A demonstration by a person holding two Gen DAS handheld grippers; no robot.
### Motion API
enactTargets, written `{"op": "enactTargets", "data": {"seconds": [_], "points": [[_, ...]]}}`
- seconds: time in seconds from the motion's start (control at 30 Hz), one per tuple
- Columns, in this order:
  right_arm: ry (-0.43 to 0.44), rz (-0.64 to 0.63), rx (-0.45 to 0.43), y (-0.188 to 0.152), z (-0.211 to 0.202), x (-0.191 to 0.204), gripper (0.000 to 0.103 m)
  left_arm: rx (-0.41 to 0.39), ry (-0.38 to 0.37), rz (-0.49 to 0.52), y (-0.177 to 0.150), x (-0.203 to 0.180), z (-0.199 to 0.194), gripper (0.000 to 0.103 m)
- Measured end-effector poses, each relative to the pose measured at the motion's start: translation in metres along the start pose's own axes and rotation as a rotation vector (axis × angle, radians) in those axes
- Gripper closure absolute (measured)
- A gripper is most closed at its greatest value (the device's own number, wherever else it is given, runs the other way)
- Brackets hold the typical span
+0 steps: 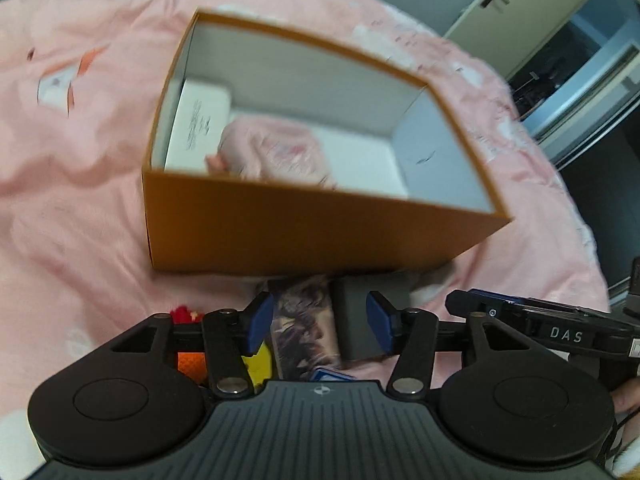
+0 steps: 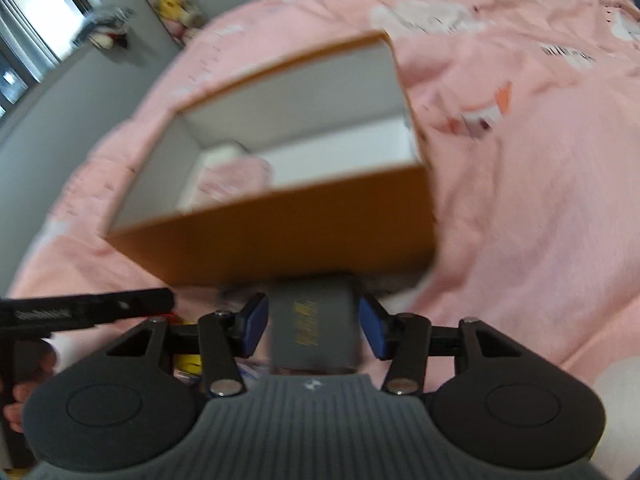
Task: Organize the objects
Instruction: 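Move both grippers back down to the items beside the orange box, then grasp the dark grey card box with the right gripper while the left grasps the photo card pack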
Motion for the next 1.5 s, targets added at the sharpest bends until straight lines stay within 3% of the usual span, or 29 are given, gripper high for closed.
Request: {"op": "enactTargets", "data": {"seconds": [0.1,0.4,0.57,0.7,0.87,1.0,1.2,1.3,1.47,1.5], "points": [[-0.022,-0.012,0.021,-0.004,0.023,-0.006,0.044,0.022,0.028,0.021,-0.004,0.003,0.018,0.041],[0.051,0.064,0.121,0.000,0.070,-0.024,0.043,0.112,0.061,0.019,-0.007,0.013,0.058,0.037],[0.128,0.144,0.174,0.000,0.090,-0.037,0.037,0.133,0.095,0.035,-0.004,0.017,0.070,0.035],[0.163,0.171,0.199,0.001,0.102,-0.042,0.030,0.157,0.088,0.059,-0.004,0.014,0.077,0.025],[0.190,0.189,0.220,0.002,0.112,-0.044,0.028,0.189,0.083,0.078,-0.002,0.013,0.085,0.025],[0.231,0.200,0.221,0.002,0.110,-0.042,0.044,0.206,0.050,0.094,-0.003,0.008,0.085,0.036],[0.197,0.154,0.188,0.001,0.088,-0.034,0.055,0.173,0.050,0.080,-0.007,0.007,0.068,0.055],[0.180,0.148,0.186,-0.001,0.073,-0.035,0.057,0.149,0.039,0.114,-0.008,-0.003,0.054,0.064],[0.097,0.116,0.161,0.004,0.051,-0.045,0.061,0.128,-0.020,0.193,-0.015,-0.029,0.035,0.067],[0.073,0.105,0.154,0.003,0.047,-0.044,0.062,0.135,-0.020,0.225,-0.017,-0.036,0.035,0.075]]}}
Point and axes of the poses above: each gripper's, at about its wrist camera, not at the fingertips, and z roughly the way its jaws point, x to its left, y to its top, the point moved 1 cm from there along z, roughly the way its jaws point, and after that the axes turned 2 degrees about -y, right-handed, at the moved point
